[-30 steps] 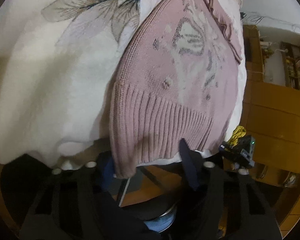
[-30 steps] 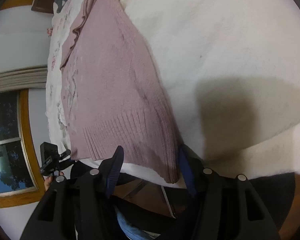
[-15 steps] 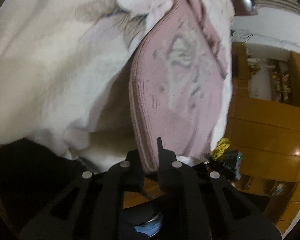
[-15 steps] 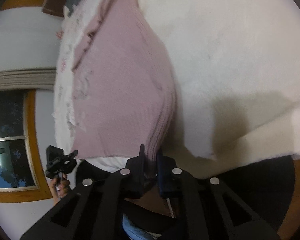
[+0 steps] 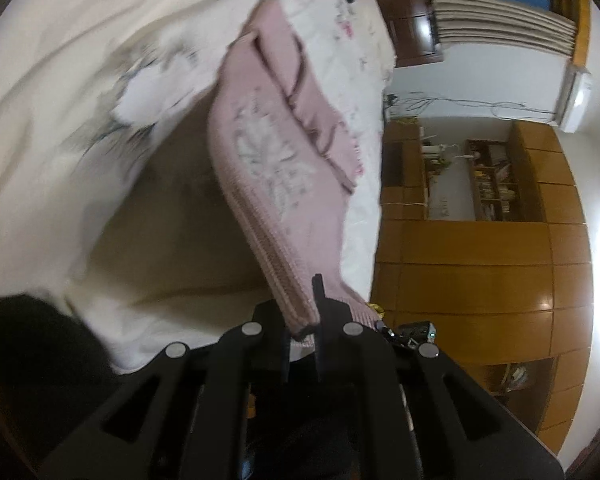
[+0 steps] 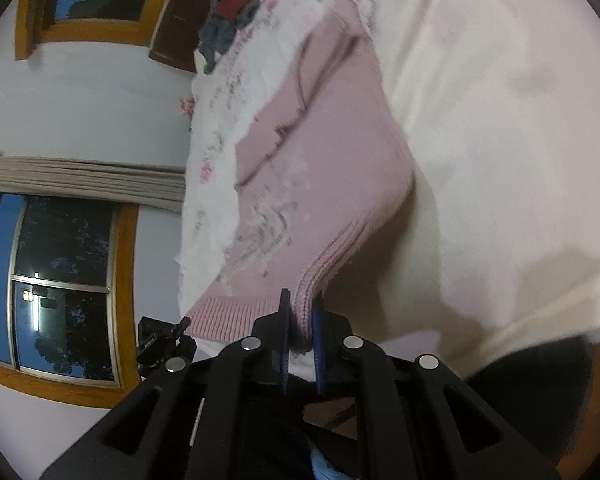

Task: Fold small clothes
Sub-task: 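Lift the hem with both tools, fold it toward the collar, open both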

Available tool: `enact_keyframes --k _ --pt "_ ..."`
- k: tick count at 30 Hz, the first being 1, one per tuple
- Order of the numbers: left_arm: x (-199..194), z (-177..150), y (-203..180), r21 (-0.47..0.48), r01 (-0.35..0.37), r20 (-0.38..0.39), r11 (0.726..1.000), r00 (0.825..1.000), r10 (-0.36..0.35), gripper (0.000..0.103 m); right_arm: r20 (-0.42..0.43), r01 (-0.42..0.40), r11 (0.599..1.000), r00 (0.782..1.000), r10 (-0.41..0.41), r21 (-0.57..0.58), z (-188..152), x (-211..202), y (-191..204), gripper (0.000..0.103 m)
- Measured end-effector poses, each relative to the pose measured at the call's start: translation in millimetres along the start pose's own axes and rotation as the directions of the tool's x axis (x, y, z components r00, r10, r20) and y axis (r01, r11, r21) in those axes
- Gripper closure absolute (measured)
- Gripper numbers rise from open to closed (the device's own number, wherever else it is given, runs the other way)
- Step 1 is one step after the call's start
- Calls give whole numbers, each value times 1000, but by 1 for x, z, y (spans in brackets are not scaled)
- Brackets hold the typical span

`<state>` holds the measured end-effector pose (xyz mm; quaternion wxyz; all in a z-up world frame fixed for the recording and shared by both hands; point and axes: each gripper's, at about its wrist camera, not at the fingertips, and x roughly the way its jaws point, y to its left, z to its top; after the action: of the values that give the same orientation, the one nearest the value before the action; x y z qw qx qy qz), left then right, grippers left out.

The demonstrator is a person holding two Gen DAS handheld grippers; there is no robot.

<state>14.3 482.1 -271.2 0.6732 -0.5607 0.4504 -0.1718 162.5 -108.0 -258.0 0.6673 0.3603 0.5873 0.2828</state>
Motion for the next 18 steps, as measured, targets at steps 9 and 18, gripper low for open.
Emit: enact_keyframes --k 9,18 --pt "2 52 -29 33 -7 29 999 1000 6 96 51 -4 1000 999 6 -25 57 -3 18 94" --pt "43 132 -20 -37 -79 44 996 996 80 96 62 49 998 997 -47 -30 136 22 20 94"
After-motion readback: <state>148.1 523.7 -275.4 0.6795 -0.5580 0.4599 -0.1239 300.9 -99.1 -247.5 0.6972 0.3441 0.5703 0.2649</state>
